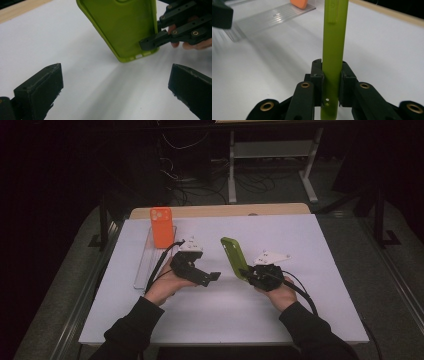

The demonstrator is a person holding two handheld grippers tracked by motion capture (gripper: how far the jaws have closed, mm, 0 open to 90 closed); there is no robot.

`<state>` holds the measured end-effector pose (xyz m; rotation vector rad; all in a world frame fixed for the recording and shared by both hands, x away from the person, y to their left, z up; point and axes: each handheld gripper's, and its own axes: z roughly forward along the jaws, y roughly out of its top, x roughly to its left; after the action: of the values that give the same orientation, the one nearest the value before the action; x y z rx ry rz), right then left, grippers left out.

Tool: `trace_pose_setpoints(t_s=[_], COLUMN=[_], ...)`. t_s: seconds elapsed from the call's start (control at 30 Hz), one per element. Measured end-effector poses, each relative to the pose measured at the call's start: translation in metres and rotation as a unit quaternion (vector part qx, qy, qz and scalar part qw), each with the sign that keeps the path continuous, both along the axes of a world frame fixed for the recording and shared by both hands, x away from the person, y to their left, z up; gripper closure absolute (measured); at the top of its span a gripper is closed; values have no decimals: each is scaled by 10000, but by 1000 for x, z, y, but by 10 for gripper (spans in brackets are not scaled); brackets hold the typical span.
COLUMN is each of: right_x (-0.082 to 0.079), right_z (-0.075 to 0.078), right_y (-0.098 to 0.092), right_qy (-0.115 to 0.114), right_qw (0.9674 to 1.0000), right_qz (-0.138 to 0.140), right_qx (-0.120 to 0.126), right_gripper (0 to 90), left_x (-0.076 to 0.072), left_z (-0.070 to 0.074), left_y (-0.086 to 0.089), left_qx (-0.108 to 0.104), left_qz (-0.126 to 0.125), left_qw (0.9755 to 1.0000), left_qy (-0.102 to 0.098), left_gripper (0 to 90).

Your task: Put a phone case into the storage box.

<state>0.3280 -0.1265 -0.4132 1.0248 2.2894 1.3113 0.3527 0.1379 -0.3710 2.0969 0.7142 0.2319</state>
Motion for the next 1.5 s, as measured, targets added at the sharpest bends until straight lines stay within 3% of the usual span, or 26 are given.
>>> trace_pose_setpoints(t_s=[0.13,0.2,0.43,0.67,1.1,1.3,1.5], right_x=[2,2,-1,-5,-12,-12,-11], right_z=[0,0,1,3,4,5,5], right_y=[-2,-2,3,12,28,27,26], right_qy=[280,322,406,327,202,226,197], right_qw=[9991,9988,9977,9979,9978,9976,9977], right_qz=[-74,-102,-94,-25,120,99,95], right_qx=[305,357,539,552,622,648,643], right_gripper=[758,758,757,758,758,758,758], left_x=[2,2,6,6,8,8,7], left_z=[3,5,6,7,5,5,5], left_y=[1,0,-6,-13,-17,-17,-19], left_qx=[-218,-376,-605,-893,-984,-1260,-1292], left_qz=[132,183,193,217,219,211,188], left_qw=[9997,9991,9980,9958,9949,9917,9914], left_qy=[-50,-54,15,38,-14,116,89], left_gripper=[0,0,0,0,0,0,0])
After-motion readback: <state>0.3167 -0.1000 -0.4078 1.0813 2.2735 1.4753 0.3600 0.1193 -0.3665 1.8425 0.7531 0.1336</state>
